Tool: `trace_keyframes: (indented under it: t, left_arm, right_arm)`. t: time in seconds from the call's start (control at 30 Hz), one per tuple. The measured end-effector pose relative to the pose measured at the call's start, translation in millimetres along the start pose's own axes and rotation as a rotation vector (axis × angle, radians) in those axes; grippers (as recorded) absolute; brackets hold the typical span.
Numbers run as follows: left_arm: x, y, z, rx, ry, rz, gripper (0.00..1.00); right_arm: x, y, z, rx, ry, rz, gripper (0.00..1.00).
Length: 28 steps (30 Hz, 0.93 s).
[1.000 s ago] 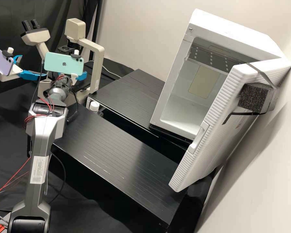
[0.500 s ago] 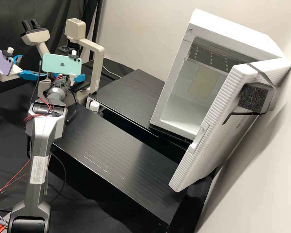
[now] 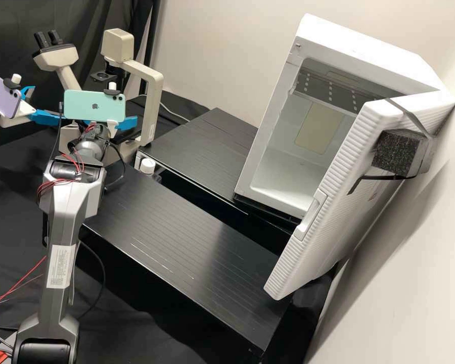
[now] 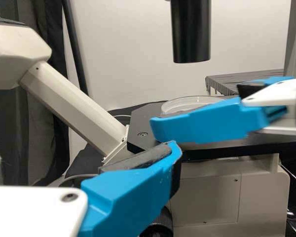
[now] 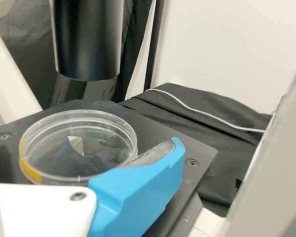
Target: Take out the petri dish and place it under the microscope.
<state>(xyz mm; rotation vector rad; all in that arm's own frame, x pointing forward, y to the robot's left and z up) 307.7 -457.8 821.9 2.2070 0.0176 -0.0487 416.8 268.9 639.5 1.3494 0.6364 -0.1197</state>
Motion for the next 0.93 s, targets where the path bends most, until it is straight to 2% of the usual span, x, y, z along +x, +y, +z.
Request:
trace_keyframes:
  t: [0.03, 0.17, 0.23, 0.37, 0.53, 0.73, 0.8, 0.93]
  left_arm:
    - [0.0, 0.0, 0.0, 0.000, 0.000, 0.000, 1.00]
    - [0.0, 0.0, 0.0, 0.000, 0.000, 0.000, 1.00]
    - [0.0, 0.0, 0.0, 0.000, 0.000, 0.000, 1.00]
    - [0.0, 0.0, 0.0, 0.000, 0.000, 0.000, 1.00]
    - [0.0, 0.0, 0.0, 0.000, 0.000, 0.000, 1.00]
    - [0.0, 0.0, 0.0, 0.000, 0.000, 0.000, 1.00]
    - [0.0, 0.0, 0.0, 0.000, 0.000, 0.000, 1.00]
    - [0.0, 0.0, 0.0, 0.000, 0.000, 0.000, 1.00]
  right_arm:
    - [-3.8, -0.9, 0.6, 0.000, 0.004, 0.000, 1.00]
    - [-23.3, 2.4, 3.6, -0.044, 0.021, -0.002, 1.00]
    - [-37.1, 3.9, 6.6, -0.054, 0.030, 0.003, 1.00]
    - [-67.4, 8.6, 13.2, -0.029, 0.048, 0.052, 1.00]
    - [-122.6, 14.8, 18.3, 0.006, 0.093, 0.189, 1.00]
    - [-192.9, 17.1, 25.2, 0.024, 0.171, 0.496, 1.00]
    - [-216.8, 14.1, 28.1, 0.021, 0.200, 0.534, 1.00]
    - [-243.8, 8.5, 33.2, 0.038, 0.222, 0.530, 1.00]
